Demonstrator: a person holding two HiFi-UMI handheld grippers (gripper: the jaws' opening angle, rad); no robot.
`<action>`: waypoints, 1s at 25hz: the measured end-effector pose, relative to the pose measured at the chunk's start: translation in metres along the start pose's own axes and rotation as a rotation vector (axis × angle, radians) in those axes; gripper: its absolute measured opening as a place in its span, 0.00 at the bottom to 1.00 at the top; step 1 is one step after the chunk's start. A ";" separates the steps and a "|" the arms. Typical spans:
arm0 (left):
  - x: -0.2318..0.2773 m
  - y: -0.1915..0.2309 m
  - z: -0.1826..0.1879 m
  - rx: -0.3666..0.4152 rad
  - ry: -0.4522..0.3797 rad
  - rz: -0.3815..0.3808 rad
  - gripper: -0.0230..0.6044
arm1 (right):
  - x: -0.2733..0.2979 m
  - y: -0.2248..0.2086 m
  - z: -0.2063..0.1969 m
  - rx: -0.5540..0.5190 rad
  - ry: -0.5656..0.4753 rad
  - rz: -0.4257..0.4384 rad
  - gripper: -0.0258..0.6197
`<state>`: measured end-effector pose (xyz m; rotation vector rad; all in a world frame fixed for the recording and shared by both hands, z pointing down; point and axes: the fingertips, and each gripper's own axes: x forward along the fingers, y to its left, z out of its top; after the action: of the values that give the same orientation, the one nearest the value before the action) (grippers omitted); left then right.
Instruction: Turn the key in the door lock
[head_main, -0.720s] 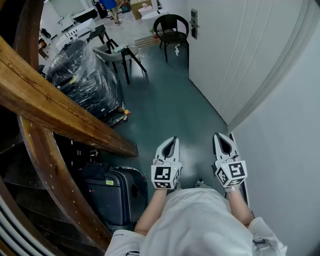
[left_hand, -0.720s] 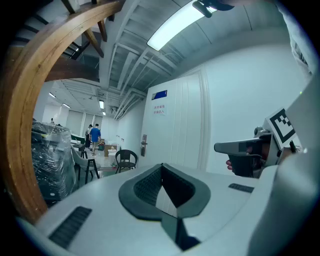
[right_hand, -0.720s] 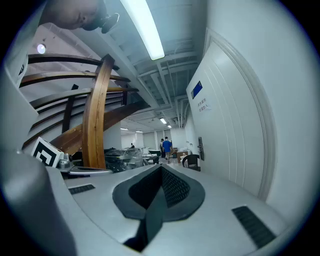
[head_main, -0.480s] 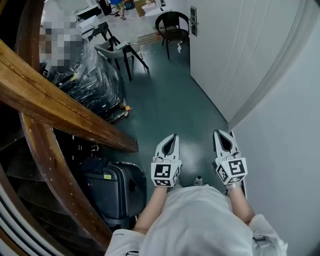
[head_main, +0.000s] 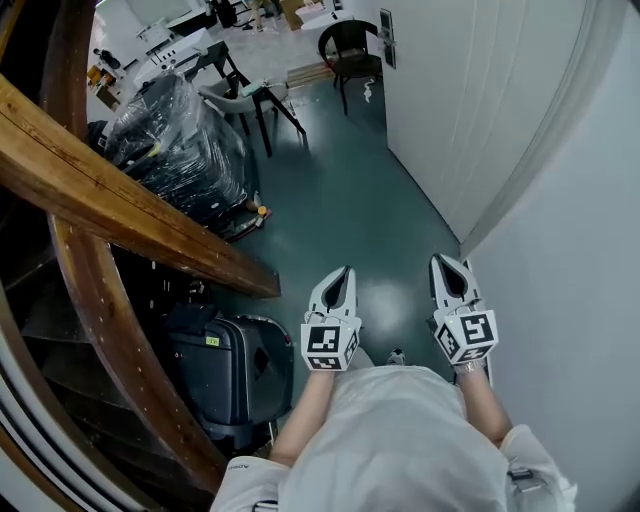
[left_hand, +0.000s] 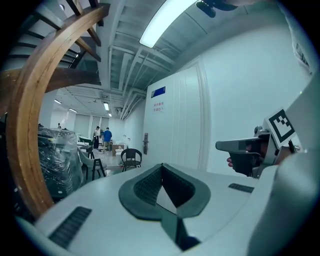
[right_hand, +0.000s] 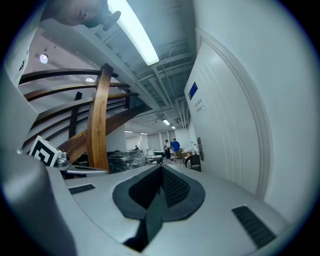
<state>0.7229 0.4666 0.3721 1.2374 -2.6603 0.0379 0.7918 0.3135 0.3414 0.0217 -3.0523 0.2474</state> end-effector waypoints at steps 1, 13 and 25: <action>0.001 -0.004 0.001 0.002 -0.005 0.002 0.05 | -0.002 -0.002 0.001 -0.001 -0.004 0.003 0.03; 0.036 0.008 0.003 0.031 0.004 0.004 0.05 | 0.026 -0.022 -0.001 -0.031 0.004 -0.042 0.03; 0.125 0.085 0.018 0.015 -0.011 -0.048 0.05 | 0.133 -0.020 0.010 -0.070 0.001 -0.089 0.03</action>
<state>0.5765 0.4256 0.3844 1.3097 -2.6425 0.0440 0.6592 0.2909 0.3450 0.1519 -3.0474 0.1348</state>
